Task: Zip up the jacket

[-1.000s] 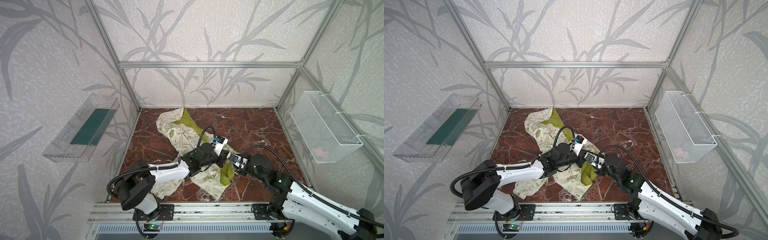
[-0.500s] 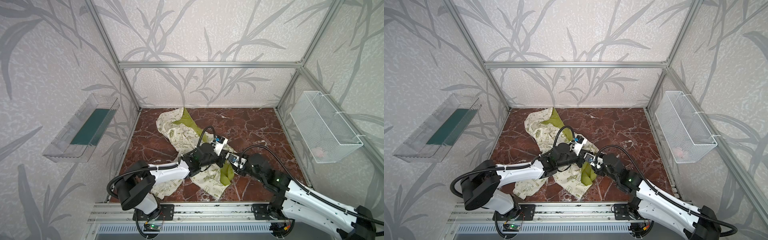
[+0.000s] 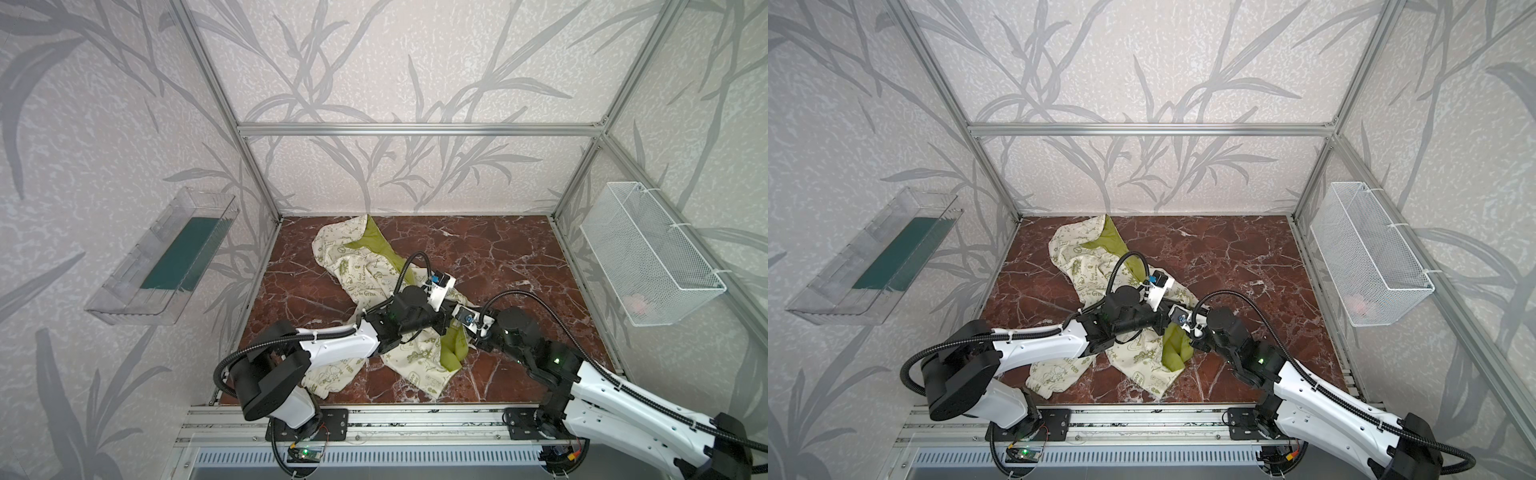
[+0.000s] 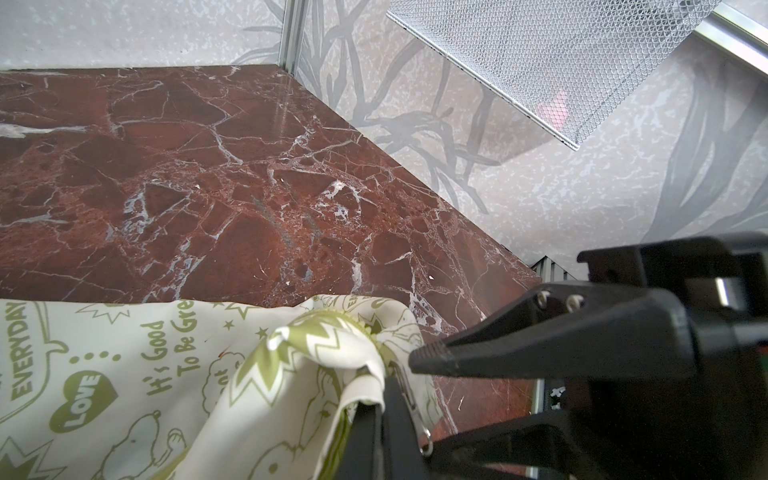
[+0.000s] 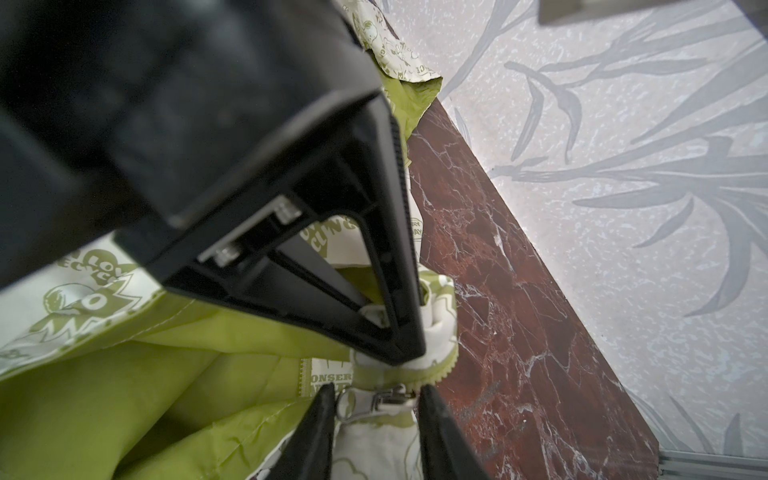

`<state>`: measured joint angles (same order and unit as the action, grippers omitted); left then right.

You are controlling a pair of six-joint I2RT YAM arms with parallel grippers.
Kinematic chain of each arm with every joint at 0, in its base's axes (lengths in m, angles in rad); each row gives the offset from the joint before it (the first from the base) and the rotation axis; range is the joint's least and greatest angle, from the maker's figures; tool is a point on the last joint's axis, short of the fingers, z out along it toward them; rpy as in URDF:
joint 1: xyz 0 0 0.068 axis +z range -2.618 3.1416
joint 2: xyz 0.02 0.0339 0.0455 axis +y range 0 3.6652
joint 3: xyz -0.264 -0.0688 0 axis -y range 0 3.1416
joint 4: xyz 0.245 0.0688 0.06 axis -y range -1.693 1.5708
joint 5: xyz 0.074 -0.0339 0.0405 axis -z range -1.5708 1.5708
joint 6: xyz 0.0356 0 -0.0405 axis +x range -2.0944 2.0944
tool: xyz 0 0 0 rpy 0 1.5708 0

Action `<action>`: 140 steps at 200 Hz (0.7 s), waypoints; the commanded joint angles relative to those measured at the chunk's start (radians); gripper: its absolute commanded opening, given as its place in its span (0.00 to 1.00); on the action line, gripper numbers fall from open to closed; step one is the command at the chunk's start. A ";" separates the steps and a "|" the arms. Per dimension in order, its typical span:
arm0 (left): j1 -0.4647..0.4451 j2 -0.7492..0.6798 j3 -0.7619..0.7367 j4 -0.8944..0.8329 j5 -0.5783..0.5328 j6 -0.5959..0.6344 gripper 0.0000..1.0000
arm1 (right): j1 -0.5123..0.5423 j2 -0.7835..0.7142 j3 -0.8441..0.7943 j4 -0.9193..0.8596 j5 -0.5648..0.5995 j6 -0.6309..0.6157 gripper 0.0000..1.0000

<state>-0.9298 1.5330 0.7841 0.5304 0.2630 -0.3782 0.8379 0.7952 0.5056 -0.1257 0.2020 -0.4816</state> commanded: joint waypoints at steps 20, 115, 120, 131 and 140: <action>0.004 -0.021 -0.005 0.019 -0.002 -0.002 0.00 | -0.006 -0.015 0.016 -0.026 0.007 -0.003 0.30; 0.003 -0.020 -0.006 0.014 -0.002 0.000 0.00 | -0.006 -0.019 0.029 -0.038 -0.002 0.000 0.11; 0.003 -0.020 -0.005 0.014 -0.001 0.001 0.00 | -0.007 -0.022 0.028 -0.034 -0.003 0.006 0.10; 0.004 -0.019 -0.005 0.014 -0.002 0.000 0.00 | -0.011 -0.026 0.023 -0.026 -0.005 0.012 0.09; 0.003 -0.020 -0.005 0.013 -0.001 0.000 0.00 | -0.015 -0.028 0.021 -0.024 -0.003 0.017 0.07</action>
<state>-0.9298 1.5330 0.7841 0.5301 0.2630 -0.3779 0.8318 0.7872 0.5076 -0.1547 0.2012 -0.4812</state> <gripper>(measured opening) 0.045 0.089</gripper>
